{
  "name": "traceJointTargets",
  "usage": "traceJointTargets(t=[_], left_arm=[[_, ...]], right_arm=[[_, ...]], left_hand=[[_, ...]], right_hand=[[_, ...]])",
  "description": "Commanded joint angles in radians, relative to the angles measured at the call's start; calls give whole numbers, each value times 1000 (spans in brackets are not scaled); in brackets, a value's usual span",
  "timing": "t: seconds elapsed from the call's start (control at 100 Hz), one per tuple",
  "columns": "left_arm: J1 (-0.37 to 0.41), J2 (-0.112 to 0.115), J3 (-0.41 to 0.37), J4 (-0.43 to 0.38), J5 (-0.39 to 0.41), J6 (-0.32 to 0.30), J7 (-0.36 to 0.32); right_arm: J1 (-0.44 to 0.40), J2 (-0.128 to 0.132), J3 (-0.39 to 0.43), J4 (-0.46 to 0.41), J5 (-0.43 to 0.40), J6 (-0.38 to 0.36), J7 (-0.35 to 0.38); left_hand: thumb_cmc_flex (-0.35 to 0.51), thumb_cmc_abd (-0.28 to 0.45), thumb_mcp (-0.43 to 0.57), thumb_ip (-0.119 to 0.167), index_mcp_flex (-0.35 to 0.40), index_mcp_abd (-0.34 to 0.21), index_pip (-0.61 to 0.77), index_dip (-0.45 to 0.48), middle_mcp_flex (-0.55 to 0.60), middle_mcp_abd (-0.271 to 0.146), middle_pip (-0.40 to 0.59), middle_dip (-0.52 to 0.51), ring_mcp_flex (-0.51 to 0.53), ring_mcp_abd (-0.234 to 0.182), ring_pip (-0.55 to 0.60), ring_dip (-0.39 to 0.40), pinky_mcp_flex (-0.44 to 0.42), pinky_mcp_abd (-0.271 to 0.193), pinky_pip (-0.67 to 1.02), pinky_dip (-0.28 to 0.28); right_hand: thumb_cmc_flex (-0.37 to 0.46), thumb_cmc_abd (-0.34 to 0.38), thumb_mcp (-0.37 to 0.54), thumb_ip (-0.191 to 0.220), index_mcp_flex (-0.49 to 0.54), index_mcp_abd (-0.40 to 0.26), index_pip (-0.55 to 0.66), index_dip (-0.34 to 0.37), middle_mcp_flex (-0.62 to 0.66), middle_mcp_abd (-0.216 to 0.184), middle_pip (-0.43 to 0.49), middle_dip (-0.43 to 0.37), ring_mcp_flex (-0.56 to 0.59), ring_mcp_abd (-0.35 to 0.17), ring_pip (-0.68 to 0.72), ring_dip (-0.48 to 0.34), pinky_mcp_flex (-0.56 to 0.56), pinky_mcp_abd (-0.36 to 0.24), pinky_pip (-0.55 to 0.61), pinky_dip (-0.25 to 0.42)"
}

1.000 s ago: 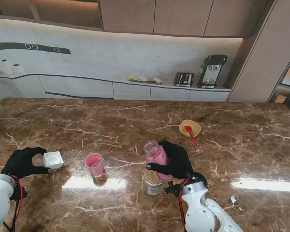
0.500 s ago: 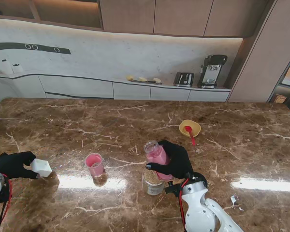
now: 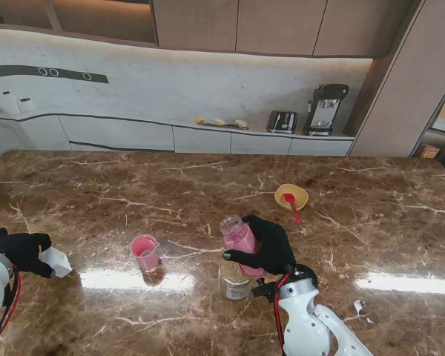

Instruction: Measure grain into the airtight container

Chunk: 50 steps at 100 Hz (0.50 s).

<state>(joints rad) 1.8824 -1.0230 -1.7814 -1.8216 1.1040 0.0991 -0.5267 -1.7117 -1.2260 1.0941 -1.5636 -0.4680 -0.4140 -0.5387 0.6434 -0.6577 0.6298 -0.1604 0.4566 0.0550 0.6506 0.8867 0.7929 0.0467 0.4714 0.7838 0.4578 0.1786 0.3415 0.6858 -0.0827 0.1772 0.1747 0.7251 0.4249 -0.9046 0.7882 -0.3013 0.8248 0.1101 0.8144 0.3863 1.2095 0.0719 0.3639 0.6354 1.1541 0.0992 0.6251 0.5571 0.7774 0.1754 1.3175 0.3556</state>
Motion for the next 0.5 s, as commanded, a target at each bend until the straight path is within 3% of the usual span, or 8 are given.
traceJointTargets(t=[0.0, 0.33, 0.49], left_arm=[[-8, 1, 17, -1, -7, 0, -5], [-44, 5, 57, -14, 127, 0, -108], [-46, 4, 74, -11, 155, -4, -107]], right_arm=[[-11, -2, 0, -3, 5, 4, 14], [-13, -2, 4, -6, 6, 2, 13], [-14, -2, 5, -7, 6, 0, 13]], left_hand=[[44, 129, 205, 69, 191, -157, 282, 112, 33, -4, 19, 13, 23, 37, 31, 19, -13, 38, 21, 19], [41, 134, 184, 77, 179, -171, 281, 107, 26, -21, 16, 15, 16, 27, 27, 16, -15, 36, 11, 11], [46, 133, 166, 80, 169, -176, 278, 98, 16, -26, 9, 7, 12, 22, 19, 11, -17, 35, 7, 6]], right_hand=[[242, 214, 309, 33, 110, -387, 140, 20, 60, -149, 64, 15, 37, -89, 26, 32, 4, -36, 19, 13], [241, 214, 309, 33, 110, -386, 140, 20, 59, -149, 64, 15, 36, -88, 26, 33, 4, -36, 19, 13], [241, 214, 310, 33, 111, -386, 140, 20, 60, -149, 64, 15, 37, -89, 26, 33, 4, -36, 19, 13]])
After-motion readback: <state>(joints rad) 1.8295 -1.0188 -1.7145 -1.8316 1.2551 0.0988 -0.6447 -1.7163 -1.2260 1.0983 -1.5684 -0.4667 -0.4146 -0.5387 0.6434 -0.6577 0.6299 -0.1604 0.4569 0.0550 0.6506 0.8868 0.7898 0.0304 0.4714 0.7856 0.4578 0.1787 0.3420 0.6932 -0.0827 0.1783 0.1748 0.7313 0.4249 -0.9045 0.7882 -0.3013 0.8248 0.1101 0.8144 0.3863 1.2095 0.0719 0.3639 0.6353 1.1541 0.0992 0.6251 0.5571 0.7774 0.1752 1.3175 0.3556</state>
